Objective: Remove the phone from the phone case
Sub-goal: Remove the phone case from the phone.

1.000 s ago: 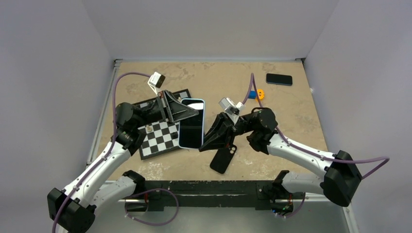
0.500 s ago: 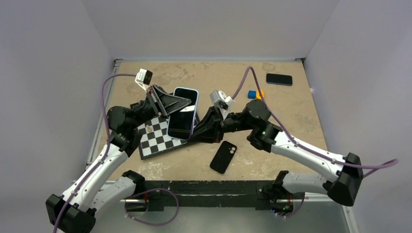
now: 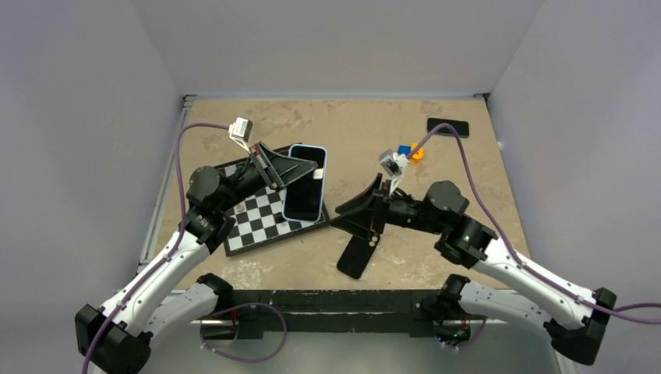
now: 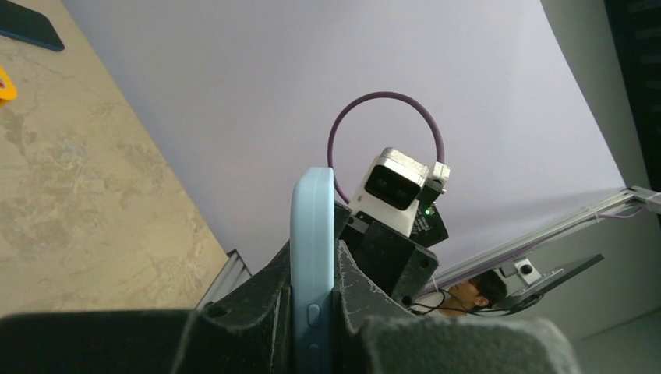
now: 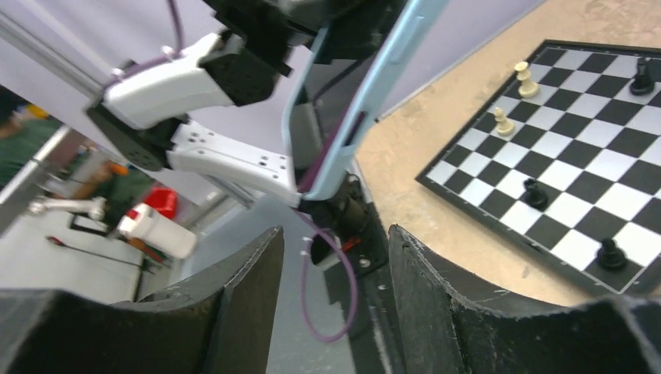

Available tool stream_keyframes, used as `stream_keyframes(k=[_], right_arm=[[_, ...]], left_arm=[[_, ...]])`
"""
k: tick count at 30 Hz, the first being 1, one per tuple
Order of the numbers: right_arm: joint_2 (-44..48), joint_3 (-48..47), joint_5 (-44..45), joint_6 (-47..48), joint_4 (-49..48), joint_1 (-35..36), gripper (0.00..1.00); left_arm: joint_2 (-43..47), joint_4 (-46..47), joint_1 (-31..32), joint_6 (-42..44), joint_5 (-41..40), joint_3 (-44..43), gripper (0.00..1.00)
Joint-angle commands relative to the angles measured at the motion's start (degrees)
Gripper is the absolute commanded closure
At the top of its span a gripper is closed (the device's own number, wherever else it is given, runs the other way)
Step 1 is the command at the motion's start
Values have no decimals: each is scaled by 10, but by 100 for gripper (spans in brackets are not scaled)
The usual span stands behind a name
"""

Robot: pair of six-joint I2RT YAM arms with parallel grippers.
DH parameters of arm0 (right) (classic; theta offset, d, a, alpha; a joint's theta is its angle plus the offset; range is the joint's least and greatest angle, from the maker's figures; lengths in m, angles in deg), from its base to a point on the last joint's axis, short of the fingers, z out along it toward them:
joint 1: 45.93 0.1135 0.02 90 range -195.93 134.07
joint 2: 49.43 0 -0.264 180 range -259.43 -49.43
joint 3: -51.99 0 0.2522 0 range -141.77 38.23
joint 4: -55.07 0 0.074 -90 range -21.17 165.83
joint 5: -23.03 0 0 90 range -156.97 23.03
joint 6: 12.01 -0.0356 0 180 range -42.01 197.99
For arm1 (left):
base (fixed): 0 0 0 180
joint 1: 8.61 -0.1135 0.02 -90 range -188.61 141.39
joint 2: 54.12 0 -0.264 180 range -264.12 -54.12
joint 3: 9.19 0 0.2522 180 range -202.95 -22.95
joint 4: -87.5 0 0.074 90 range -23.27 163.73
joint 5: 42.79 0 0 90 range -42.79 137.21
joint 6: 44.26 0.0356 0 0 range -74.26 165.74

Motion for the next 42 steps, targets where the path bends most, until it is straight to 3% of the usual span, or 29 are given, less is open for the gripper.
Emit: stream_keyframes(k=[1,6,9,27,42], right_arm=[[80,27,7,-132,-47,-4,46],[42,25,-57,-207,-144,-4,64],[13,28,-68,-231,-193,-4,67],[-55,41,-53,-221,-217,-4,61],[-35,60,-43,-203,-193,-3,61]], left_arm=[[11,5,5,54,-35,-17,100],[4,6,5,58,-33,-25,100],[7,5,5,56,-36,-26,100],[19,15,5,41,-39,-24,100],[15,4,5,50,-36,-30,100]])
